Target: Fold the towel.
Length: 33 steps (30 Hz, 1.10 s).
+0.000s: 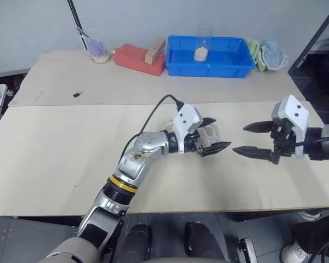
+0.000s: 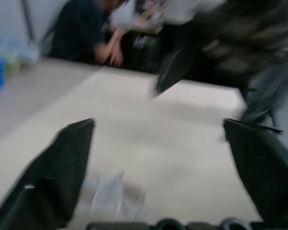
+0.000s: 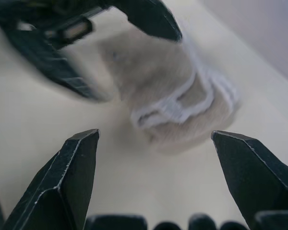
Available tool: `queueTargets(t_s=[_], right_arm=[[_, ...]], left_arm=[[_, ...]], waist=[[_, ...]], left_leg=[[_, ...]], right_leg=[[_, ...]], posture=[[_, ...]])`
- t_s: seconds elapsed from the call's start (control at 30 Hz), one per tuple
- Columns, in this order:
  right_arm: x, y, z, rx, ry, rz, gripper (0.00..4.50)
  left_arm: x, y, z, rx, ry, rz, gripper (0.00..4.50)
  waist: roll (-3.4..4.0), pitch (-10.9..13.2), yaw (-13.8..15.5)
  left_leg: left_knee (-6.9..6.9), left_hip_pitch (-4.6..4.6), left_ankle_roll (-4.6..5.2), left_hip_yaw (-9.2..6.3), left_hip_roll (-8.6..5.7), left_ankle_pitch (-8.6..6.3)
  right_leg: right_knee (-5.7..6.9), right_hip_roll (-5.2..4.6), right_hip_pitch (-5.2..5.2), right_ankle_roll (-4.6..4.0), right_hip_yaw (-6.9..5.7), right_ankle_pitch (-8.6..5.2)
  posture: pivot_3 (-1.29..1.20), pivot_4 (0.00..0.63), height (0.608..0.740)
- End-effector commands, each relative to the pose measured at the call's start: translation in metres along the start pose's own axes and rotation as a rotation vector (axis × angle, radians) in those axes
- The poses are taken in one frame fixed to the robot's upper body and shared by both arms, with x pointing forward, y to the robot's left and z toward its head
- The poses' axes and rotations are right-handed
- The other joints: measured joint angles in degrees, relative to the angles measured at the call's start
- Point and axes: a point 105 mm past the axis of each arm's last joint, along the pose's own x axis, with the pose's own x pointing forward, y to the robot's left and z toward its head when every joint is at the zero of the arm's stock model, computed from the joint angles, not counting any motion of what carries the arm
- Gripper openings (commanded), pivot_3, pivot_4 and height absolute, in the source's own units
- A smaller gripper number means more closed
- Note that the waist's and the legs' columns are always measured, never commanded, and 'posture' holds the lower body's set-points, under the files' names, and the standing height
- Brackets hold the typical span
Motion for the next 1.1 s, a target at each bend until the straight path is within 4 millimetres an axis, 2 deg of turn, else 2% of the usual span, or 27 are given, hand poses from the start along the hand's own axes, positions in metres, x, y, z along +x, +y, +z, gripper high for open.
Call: queueTargets(t_s=[0.03,0.13,0.27,0.43,0.53,0.7,0.87,1.07,1.1], right_arm=[[0.012,-0.012,0.007,0.029,-0.056,-0.086,4.16],[0.037,-0.022,0.004,0.086,-0.093,-0.158,4.16],[0.071,-0.03,-0.008,0.138,-0.095,-0.2,4.16],[0.095,-0.047,-0.025,0.207,-0.07,-0.272,4.16],[0.102,-0.052,-0.032,0.265,-0.063,-0.272,4.16],[0.11,-0.048,-0.042,0.355,-0.045,-0.222,4.16],[0.119,-0.041,-0.039,0.435,-0.072,-0.159,2.79],[0.124,-0.036,-0.028,0.376,-0.089,-0.132,0.55],[0.122,-0.04,-0.025,0.365,-0.098,-0.148,0.33]], left_arm=[[-0.04,0.015,0.013,0.122,0.027,0.005,4.48],[-0.083,0.024,0.014,0.181,0.146,-0.017,4.48],[-0.12,0.015,0.021,0.186,0.254,-0.094,4.48],[-0.146,-0.001,0.034,0.156,0.303,-0.139,4.48],[-0.157,-0.003,0.038,0.15,0.333,-0.118,4.48],[-0.16,-0.003,0.045,0.153,0.327,-0.077,4.48],[-0.159,-0.009,0.05,0.142,0.307,-0.097,4.5],[-0.165,-0.008,0.053,0.132,0.296,-0.076,4.5],[-0.165,-0.007,0.054,0.135,0.292,-0.069,4.5]], waist=[[-0.01,0.0,-0.5],[-0.01,0.0,-1.3],[0.01,0.0,-0.96],[0.0,0.01,-0.83],[0.0,0.01,-0.9],[0.01,0.01,-1.01],[0.01,0.01,-1.2],[0.02,0.01,-1.25],[0.02,0.01,-1.25]], left_leg=[[0.0,0.01,0.0,-0.01,0.02,0.0],[-0.02,0.03,0.0,-0.01,0.06,0.0],[-0.03,-0.07,0.0,-0.02,0.07,0.0],[0.03,-0.21,0.0,-0.14,-0.02,0.0],[0.03,-0.2,0.0,-0.25,-0.02,0.0],[-0.01,-0.11,0.0,-0.28,0.04,0.0],[-0.04,-0.08,0.0,-0.29,0.06,0.0],[-0.04,-0.08,0.01,-0.35,0.06,0.0],[-0.04,-0.08,0.01,-0.35,0.06,0.0]], right_leg=[[0.03,0.02,-0.01,0.0,0.0,0.0],[0.12,0.08,-0.06,-0.02,0.0,-0.01],[0.08,0.03,-0.12,-0.01,-0.05,-0.03],[0.07,-0.1,-0.12,0.07,-0.05,-0.02],[0.04,-0.09,-0.13,0.09,-0.05,-0.01],[0.07,-0.01,-0.13,0.08,-0.09,-0.02],[0.11,0.01,-0.13,0.07,-0.07,-0.02],[0.11,0.01,-0.15,0.07,-0.07,-0.02],[0.11,0.01,-0.15,0.07,-0.07,-0.02]], posture=[[0.0,0.15,0.74],[0.0,0.15,0.74],[0.0,0.15,0.74],[0.0,0.15,0.74],[0.0,0.15,0.74],[0.0,0.15,0.74],[0.0,0.15,0.74],[0.0,0.15,0.74],[0.0,0.15,0.74]])
